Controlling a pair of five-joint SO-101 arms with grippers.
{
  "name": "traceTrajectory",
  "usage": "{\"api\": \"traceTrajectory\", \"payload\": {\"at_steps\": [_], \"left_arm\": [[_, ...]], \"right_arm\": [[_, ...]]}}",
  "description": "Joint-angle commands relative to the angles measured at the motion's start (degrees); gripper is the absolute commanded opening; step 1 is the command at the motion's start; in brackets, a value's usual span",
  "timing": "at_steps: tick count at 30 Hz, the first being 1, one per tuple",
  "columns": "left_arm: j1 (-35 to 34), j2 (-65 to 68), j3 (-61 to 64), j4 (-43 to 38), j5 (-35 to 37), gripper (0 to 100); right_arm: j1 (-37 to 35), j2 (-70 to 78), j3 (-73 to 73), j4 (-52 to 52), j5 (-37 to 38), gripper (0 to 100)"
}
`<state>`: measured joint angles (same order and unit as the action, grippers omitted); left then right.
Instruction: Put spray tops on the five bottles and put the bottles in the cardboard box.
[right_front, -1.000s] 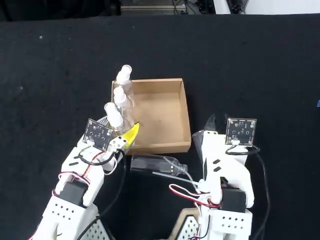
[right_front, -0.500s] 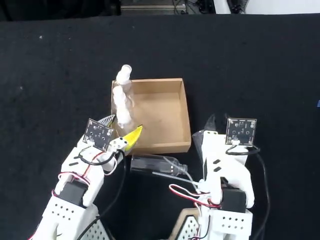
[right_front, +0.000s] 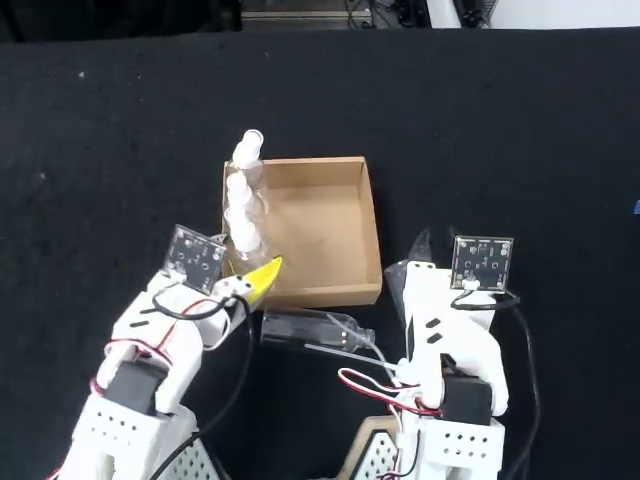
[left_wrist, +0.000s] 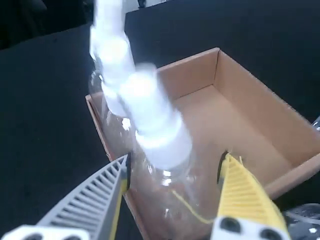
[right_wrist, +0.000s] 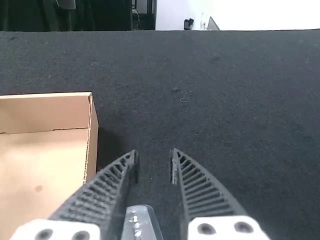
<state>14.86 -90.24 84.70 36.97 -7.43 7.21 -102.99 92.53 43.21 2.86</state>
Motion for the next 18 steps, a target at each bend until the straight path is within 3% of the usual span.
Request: {"api": "traceTrajectory", "payload": {"at_steps": [1,9,18], "left_arm": [[-0.7,-0.4,-9.6,9.5,-0.7,27],[-5.1,-0.4,-19.8,27.1,-6.3,27],[-21.4,-0.4,-28.3,35.7,-7.1,25]], "right_arm": [[1.3,-5.6,-0.3,-0.5,0.2,9.6],[1.3,-5.6,-0.2,-0.5,0.2,9.6],[1.2,-5.6,-0.4,-0.5,0.2,9.6]]}}
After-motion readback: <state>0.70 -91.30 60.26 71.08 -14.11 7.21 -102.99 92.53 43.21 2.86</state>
